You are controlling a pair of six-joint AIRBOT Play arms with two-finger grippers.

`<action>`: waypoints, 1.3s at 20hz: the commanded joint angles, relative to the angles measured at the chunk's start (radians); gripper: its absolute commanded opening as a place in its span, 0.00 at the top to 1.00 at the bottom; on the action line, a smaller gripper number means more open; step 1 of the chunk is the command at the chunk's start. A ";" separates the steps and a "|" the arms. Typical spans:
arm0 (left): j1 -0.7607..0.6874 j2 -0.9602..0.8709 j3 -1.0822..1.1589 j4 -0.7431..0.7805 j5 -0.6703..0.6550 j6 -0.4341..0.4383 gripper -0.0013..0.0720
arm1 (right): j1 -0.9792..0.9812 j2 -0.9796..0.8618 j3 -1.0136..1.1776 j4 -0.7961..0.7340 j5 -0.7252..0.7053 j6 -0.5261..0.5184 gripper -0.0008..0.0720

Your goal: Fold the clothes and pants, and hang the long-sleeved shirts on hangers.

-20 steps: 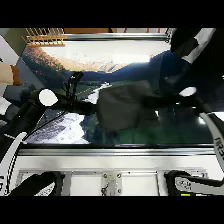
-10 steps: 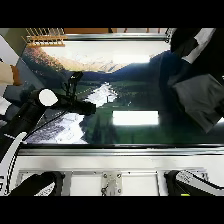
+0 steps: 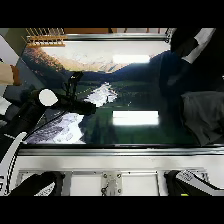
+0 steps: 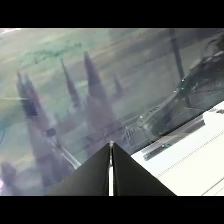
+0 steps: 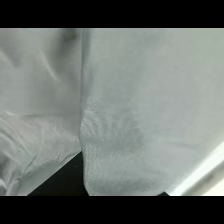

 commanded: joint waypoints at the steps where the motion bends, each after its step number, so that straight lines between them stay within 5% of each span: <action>1: 0.000 0.000 0.000 0.001 0.000 0.000 0.96 | -0.004 0.005 -0.011 -0.051 0.062 0.008 0.93; 2: 0.000 0.000 0.000 0.001 0.000 0.000 0.96 | -0.004 0.009 -0.011 -0.063 0.077 0.007 0.70; 3: 0.000 0.000 0.000 0.001 0.000 0.000 0.96 | -0.004 0.013 -0.010 -0.088 0.093 0.007 0.30; 4: 0.000 0.000 0.000 0.001 0.000 0.001 0.96 | -0.005 0.021 -0.009 -0.126 0.109 0.008 0.05; 8: 0.000 0.000 0.000 0.002 0.000 0.001 0.96 | -0.004 0.128 0.042 -0.235 0.094 0.053 0.06; 11: 0.000 0.000 -0.001 0.002 0.006 0.001 0.96 | 0.072 0.270 0.064 -0.074 0.010 0.023 0.06; 16: 0.000 0.000 0.000 0.002 0.013 0.001 0.96 | 0.505 0.360 0.062 0.149 -0.014 -0.046 0.06; 23: 0.000 0.000 -0.001 0.002 0.027 0.001 0.96 | 0.999 0.312 0.060 0.135 -0.014 -0.102 0.06; 24: 0.000 0.000 0.000 0.002 0.027 0.001 0.96 | 1.022 0.309 0.060 0.135 -0.014 -0.102 0.09; 25: 0.000 0.000 -0.001 0.002 0.027 0.001 0.96 | 1.036 0.309 0.060 0.135 -0.013 -0.102 0.28; 26: 0.000 0.000 -0.001 0.002 0.027 0.001 0.96 | 1.044 0.309 0.060 0.136 -0.014 -0.102 0.62</action>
